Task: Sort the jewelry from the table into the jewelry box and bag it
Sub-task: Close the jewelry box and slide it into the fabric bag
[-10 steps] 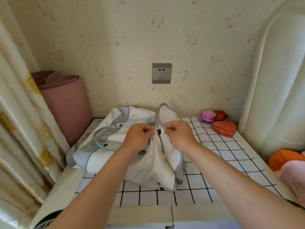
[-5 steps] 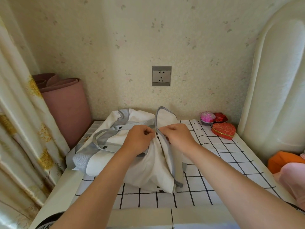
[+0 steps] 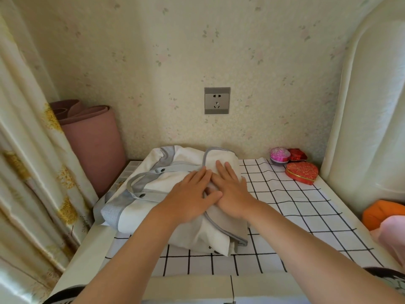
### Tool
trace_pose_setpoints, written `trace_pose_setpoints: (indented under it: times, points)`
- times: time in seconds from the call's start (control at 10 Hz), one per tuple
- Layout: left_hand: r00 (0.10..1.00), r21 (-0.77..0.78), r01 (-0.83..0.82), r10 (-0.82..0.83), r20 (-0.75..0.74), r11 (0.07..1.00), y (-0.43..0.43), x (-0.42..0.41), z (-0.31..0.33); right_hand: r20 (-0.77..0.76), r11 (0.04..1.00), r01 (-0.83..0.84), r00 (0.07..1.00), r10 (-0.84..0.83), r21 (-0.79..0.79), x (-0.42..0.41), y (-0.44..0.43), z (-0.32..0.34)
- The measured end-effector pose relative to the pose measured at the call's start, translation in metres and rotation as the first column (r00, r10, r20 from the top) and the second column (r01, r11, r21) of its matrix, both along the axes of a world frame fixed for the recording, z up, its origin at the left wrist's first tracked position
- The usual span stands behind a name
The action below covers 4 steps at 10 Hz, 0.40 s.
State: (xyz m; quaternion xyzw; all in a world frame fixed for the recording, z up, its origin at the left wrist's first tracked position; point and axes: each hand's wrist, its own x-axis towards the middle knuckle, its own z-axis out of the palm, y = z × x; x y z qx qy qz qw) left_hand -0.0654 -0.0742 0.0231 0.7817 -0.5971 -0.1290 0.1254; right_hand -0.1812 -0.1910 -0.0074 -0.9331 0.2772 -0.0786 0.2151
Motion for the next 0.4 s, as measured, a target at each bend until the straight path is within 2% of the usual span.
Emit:
trace_pose_setpoints:
  times: [0.1,0.2,0.3,0.4]
  points:
    - [0.999,0.095,-0.023,0.021,0.027,0.995,0.006,0.016,-0.008,0.081,0.994,0.026,0.996,-0.034,0.107,-0.004,-0.012,-0.002]
    - [0.998,0.093,-0.033,0.029,0.05,0.995,0.009,0.018,-0.01,0.089,0.993,0.014,0.996,-0.025,0.113,-0.007,-0.022,0.002]
    - [0.999,0.039,-0.051,0.051,0.015,0.998,0.011,0.012,-0.008,0.081,0.992,0.012,0.997,-0.022,0.123,-0.009,-0.024,0.007]
    - [0.993,-0.1,-0.103,0.097,-0.059,0.99,0.02,0.01,0.003,0.292,0.974,0.031,0.951,-0.099,0.226,-0.017,-0.024,0.033]
